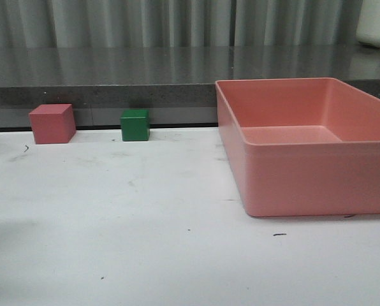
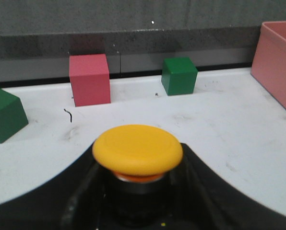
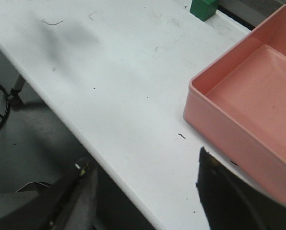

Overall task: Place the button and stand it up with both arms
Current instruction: 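Lift the switch with the left gripper and rotate it cap-up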

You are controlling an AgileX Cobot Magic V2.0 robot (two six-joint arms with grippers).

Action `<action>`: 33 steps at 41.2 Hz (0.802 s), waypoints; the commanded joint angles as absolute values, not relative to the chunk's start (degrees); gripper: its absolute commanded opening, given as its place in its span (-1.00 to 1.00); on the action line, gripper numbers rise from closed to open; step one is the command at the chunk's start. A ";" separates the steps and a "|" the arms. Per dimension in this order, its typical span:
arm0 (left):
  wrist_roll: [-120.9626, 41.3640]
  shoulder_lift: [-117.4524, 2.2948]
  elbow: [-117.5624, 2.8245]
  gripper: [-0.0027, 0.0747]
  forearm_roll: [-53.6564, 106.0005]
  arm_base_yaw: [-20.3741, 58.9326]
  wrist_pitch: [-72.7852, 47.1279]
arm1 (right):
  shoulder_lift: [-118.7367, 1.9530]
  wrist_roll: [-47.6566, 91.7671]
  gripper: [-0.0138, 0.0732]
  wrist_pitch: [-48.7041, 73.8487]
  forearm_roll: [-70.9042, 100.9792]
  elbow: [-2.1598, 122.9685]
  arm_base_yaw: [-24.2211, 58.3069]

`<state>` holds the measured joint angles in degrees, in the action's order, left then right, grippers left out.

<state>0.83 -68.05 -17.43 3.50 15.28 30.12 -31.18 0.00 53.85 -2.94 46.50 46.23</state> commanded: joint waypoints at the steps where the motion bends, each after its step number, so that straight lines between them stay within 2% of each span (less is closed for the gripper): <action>1: 0.69 -70.82 -18.03 -0.36 3.40 15.12 44.64 | -31.39 0.52 0.42 50.28 -3.27 48.00 46.25; 17: 4.40 -90.22 -18.27 -0.36 2.47 15.12 68.13 | -31.39 0.52 0.42 50.28 -3.27 48.00 46.25; 33: 4.39 -103.21 -23.41 -0.36 -0.59 15.12 74.43 | -31.39 0.52 0.42 50.28 -3.27 48.00 46.25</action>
<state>3.86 -103.52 -21.48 0.00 15.28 64.36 -31.18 0.00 53.85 -2.94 46.50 46.23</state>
